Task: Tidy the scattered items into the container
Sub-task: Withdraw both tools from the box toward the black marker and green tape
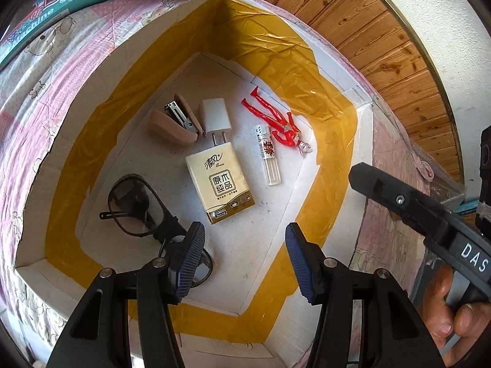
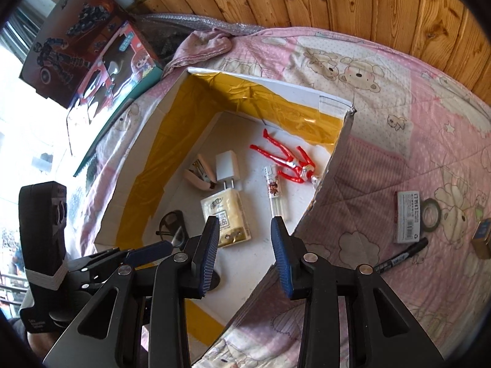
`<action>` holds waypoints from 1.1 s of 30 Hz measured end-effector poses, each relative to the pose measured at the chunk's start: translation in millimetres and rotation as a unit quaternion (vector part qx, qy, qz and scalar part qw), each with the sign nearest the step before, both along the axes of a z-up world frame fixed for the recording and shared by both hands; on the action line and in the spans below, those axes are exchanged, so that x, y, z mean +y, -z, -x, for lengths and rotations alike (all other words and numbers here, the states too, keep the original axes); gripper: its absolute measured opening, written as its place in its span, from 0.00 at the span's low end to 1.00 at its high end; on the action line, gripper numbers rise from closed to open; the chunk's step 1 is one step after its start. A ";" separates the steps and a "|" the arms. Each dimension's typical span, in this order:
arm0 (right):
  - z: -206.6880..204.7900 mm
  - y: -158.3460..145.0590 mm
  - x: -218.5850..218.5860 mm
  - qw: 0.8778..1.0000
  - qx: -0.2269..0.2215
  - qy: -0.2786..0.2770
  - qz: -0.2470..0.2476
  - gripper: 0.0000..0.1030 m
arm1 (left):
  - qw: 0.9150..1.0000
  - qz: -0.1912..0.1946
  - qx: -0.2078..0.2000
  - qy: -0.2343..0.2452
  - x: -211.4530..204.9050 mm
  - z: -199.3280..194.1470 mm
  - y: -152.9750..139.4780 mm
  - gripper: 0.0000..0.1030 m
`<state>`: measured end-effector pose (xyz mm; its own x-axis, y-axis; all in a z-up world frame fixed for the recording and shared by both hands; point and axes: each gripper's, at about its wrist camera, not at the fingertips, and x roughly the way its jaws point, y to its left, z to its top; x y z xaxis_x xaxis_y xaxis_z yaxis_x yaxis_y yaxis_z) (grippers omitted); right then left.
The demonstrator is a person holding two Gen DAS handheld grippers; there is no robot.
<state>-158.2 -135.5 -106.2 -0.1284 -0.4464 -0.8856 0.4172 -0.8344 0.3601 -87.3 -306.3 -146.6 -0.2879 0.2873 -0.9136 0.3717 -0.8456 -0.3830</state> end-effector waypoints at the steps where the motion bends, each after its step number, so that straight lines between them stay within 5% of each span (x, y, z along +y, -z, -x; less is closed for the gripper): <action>1: -4.7 -0.3 2.1 1.000 -0.001 0.002 0.003 0.35 | 1.000 0.002 0.003 0.002 1.6 -0.7 -3.0 0.54; 33: -120.3 -15.4 69.8 0.994 -0.012 0.061 0.088 0.33 | 0.988 0.122 0.063 0.065 58.0 -68.0 -77.0 0.52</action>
<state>-37.9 -65.7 -90.8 -0.1721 -0.5762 -0.7990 0.3060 -0.8022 0.5127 -19.2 -248.3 -69.6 -0.3788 0.1051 -0.9195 0.2162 -0.9560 -0.1983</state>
